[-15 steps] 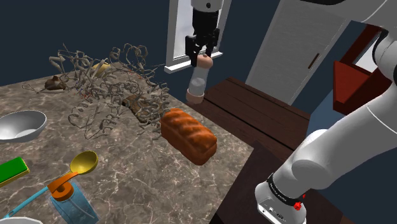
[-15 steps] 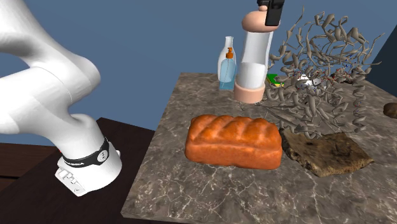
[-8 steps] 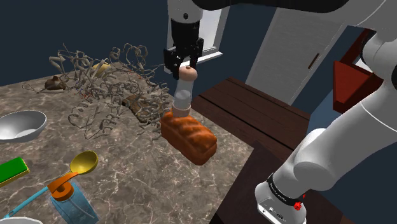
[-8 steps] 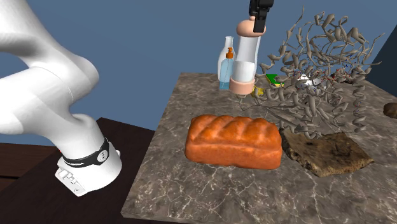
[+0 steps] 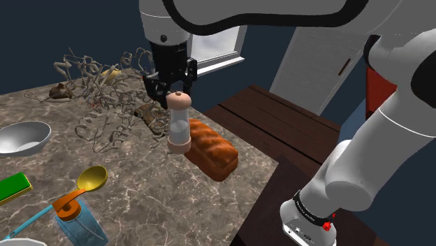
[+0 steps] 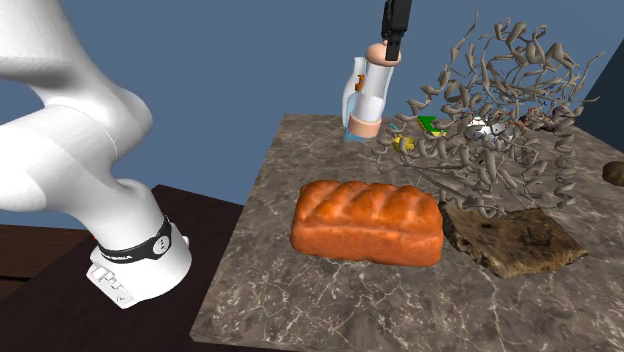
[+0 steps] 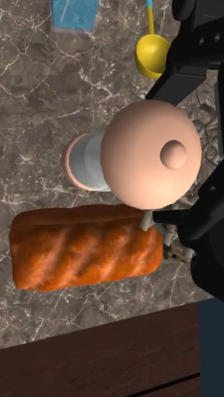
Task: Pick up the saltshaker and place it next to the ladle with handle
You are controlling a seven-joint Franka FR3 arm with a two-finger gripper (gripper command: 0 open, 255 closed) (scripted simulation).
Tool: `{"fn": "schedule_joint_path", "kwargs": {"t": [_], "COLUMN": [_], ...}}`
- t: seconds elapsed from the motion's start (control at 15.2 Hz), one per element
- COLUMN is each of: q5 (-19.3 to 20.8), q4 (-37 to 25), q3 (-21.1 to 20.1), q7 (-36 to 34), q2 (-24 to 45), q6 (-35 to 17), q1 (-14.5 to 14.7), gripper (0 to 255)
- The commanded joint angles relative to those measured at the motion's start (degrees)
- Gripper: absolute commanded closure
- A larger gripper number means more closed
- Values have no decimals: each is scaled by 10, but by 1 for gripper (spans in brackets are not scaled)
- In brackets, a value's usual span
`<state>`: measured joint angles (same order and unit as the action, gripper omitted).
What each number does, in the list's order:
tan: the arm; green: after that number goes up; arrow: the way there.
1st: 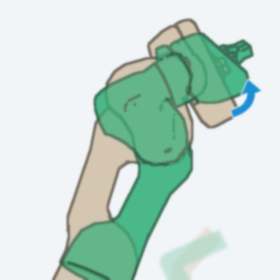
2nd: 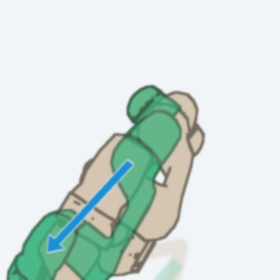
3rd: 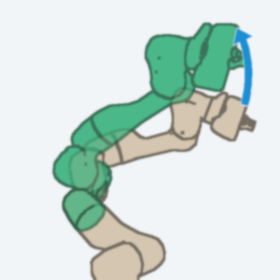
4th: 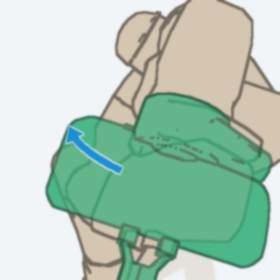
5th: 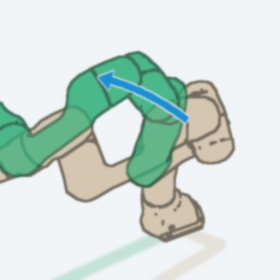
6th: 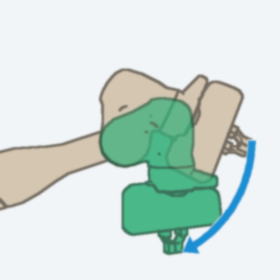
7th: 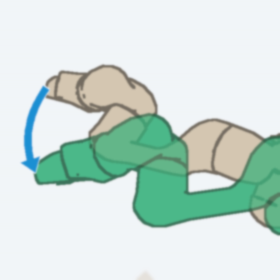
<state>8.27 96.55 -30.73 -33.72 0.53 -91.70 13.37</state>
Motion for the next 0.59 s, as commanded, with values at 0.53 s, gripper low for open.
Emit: {"fn": "schedule_joint_path", "kwargs": {"t": [0.53], "q5": [78], "q4": [-129], "q3": [-53], "q7": [-157], "q2": [162], "q6": [17], "q1": [105], "gripper": [255]}}
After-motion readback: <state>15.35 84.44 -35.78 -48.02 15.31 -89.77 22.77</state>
